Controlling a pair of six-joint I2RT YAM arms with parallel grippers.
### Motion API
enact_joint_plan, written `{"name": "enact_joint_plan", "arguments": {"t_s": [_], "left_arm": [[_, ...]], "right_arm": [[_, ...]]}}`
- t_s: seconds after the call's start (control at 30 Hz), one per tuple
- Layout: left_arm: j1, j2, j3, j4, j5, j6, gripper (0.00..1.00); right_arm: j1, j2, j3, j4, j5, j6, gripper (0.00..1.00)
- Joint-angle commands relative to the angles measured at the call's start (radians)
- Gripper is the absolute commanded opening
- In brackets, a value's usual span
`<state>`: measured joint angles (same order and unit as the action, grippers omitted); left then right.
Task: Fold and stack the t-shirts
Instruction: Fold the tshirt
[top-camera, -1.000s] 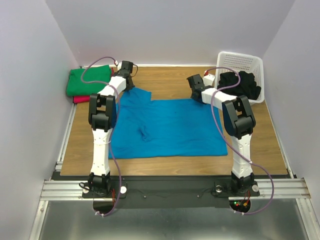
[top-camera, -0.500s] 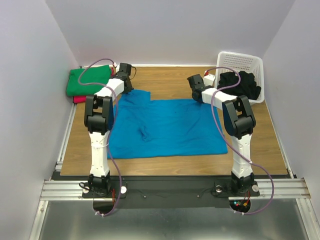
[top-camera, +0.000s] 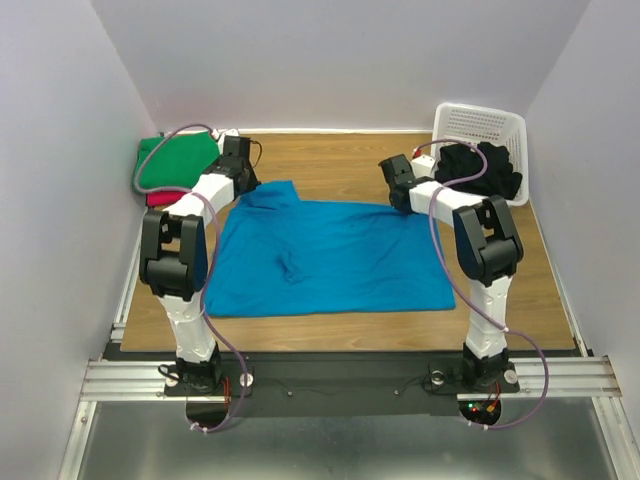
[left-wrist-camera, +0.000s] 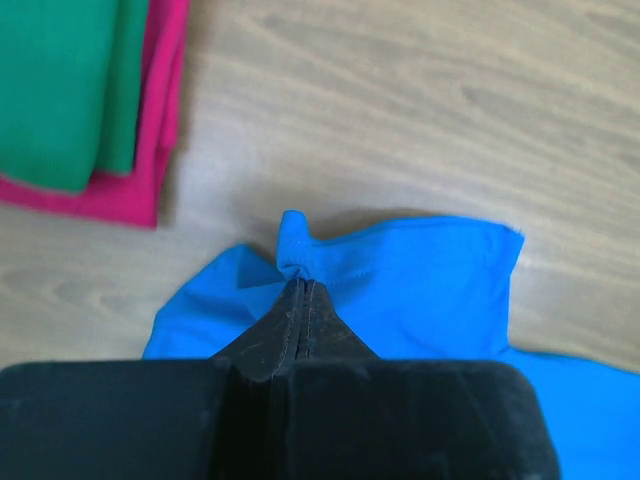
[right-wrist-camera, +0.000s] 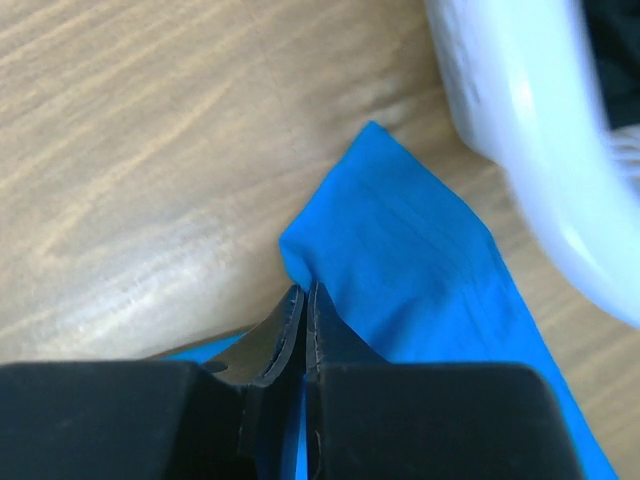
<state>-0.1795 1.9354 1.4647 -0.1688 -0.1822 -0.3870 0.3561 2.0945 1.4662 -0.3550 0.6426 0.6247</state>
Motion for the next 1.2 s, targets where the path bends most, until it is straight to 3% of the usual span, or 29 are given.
{"name": "enact_joint_plan", "arguments": {"t_s": [0.0,0.13,0.63,1.17], "left_arm": [[-0.006,-0.133,-0.143,0.075,0.020,-0.038,0.00],[-0.011,-0.232,-0.271,0.112,0.023,-0.073,0.00],[-0.021,-0.624,-0.656,0.146,-0.002,-0.188,0.00],[-0.023,-0.947,-0.885,0.066,-0.008,-0.328,0.00]], "right_arm": [[0.017,-0.094,-0.036,-0.001,0.017,-0.006,0.06],[0.029,-0.128,-0.079,-0.001,0.012,-0.008,0.00],[0.072,-0.321,-0.280,0.001,0.011,0.035,0.00],[0.106,-0.528,-0.497,0.001,-0.031,0.082,0.00]]}}
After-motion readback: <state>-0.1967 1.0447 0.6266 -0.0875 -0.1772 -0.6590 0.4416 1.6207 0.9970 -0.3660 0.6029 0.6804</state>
